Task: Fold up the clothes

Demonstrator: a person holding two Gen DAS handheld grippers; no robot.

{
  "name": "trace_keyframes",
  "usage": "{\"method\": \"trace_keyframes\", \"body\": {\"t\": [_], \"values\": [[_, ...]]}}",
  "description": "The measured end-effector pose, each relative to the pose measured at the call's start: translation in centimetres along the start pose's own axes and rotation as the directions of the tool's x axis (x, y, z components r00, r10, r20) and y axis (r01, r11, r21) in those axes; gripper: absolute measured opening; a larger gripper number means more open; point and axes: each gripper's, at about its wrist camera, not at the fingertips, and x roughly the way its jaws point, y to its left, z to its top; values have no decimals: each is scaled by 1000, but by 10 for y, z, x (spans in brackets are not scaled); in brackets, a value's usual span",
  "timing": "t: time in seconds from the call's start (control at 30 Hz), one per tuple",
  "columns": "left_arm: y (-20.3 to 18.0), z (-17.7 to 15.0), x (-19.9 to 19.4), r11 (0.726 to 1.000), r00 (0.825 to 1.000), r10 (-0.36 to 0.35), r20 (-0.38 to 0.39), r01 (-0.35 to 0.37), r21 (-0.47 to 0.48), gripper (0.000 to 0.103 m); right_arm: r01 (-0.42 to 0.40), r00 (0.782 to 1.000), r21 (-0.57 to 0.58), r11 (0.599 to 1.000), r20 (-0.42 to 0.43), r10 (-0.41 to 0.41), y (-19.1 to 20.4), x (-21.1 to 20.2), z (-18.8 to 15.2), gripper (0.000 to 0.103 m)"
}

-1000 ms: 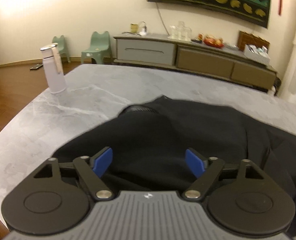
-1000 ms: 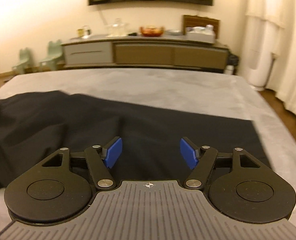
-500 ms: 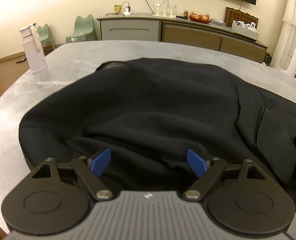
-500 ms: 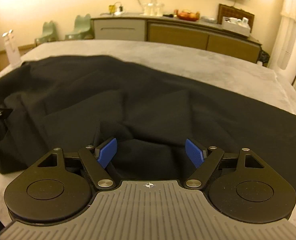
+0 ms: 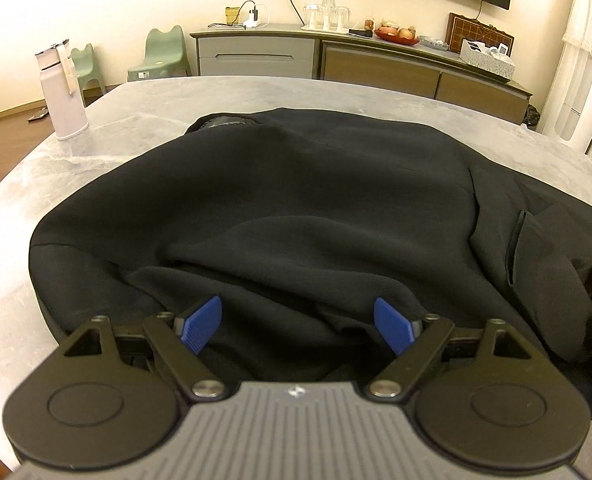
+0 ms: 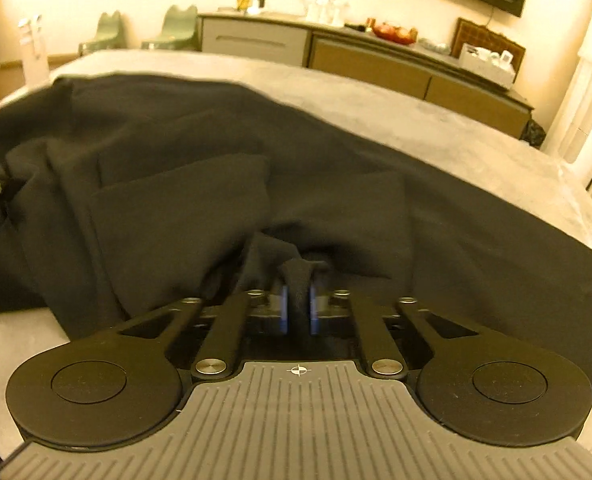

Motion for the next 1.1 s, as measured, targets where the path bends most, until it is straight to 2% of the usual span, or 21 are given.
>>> {"method": "trace_keyframes", "body": {"t": [0.13,0.23,0.33,0.4,0.43,0.47,0.57,0.63,0.7,0.73,0.77,0.87,0.97,1.03,1.1], "values": [[0,-1,-1,1000,1000,-2,1,2,-5,86,33,996,107,994,77,-41,-38,-23,7,3],[0,0,-1,1000,1000,-6,0,6,-6,86,73,986,243,967,125,-106,-85,-43,11,3],[-1,1,0,1000,1000,-9,1,9,-6,86,123,977,388,913,113,-180,-138,-51,6,3],[-3,0,0,1000,1000,-10,1,10,-4,86,169,974,452,876,60,-219,-163,-45,-3,3],[-3,0,0,1000,1000,-9,1,9,-4,86,188,974,465,865,28,-227,-170,-39,-10,5],[-2,0,0,1000,1000,-8,0,8,-3,86,201,974,467,861,-3,-226,-175,-33,-16,20],[-2,-1,0,1000,1000,-4,-2,4,-1,86,222,971,465,857,-24,-239,-174,-30,-30,39],[0,-1,0,1000,1000,-2,-3,2,-3,86,198,974,467,862,5,-226,-167,-36,-33,41],[3,0,-3,1000,1000,2,8,-2,-19,87,174,976,446,878,39,-213,-157,-42,-30,42],[7,1,-4,999,1000,7,15,-7,-37,87,162,977,427,890,60,-207,-152,-44,-27,45],[12,3,-5,998,1000,12,22,-11,-57,88,147,977,405,902,83,-196,-146,-46,-24,56],[25,7,-5,993,999,30,27,-27,-113,90,87,985,302,949,115,-127,-124,-41,-16,70],[37,12,3,986,999,50,-5,-50,-161,90,27,993,173,984,108,-47,-99,-26,-10,74],[43,15,9,981,998,58,-24,-61,-183,90,-3,997,68,998,71,-2,-82,-9,-9,74],[43,19,17,981,998,56,-42,-63,-182,90,6,1000,-6,1000,25,-6,-72,7,-10,71]]}}
